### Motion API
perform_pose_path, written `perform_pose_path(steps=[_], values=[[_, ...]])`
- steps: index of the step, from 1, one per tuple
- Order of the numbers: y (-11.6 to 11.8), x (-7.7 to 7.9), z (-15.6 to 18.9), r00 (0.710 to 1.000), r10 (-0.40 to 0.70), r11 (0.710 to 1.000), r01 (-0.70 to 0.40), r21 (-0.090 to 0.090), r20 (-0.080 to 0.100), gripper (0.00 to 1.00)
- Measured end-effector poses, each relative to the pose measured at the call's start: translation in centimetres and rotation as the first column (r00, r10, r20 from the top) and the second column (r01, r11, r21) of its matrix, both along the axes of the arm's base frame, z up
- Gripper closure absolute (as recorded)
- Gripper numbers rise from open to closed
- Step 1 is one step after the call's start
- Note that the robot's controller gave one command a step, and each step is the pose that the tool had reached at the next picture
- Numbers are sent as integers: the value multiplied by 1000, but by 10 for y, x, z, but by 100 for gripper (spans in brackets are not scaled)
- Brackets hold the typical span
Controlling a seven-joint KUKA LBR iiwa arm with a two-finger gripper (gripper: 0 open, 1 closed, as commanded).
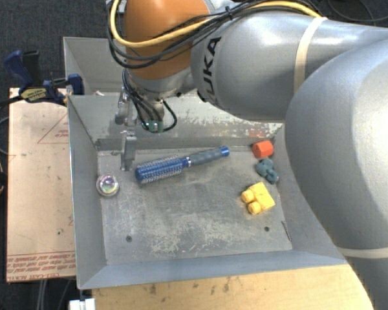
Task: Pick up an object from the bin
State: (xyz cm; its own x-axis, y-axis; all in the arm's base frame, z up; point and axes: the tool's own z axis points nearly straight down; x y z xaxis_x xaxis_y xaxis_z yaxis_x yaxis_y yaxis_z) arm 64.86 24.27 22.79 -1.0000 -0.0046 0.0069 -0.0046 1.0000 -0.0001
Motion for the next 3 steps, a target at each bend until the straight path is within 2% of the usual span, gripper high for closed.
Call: perform_pose_path(steps=[1,2,3], values=[[-73,-39,-89,982,191,982,-191,-1,0,0],[-88,-18,-156,955,297,955,-297,3,20,0],[-88,-16,-151,955,296,955,-296,2,28,100]])
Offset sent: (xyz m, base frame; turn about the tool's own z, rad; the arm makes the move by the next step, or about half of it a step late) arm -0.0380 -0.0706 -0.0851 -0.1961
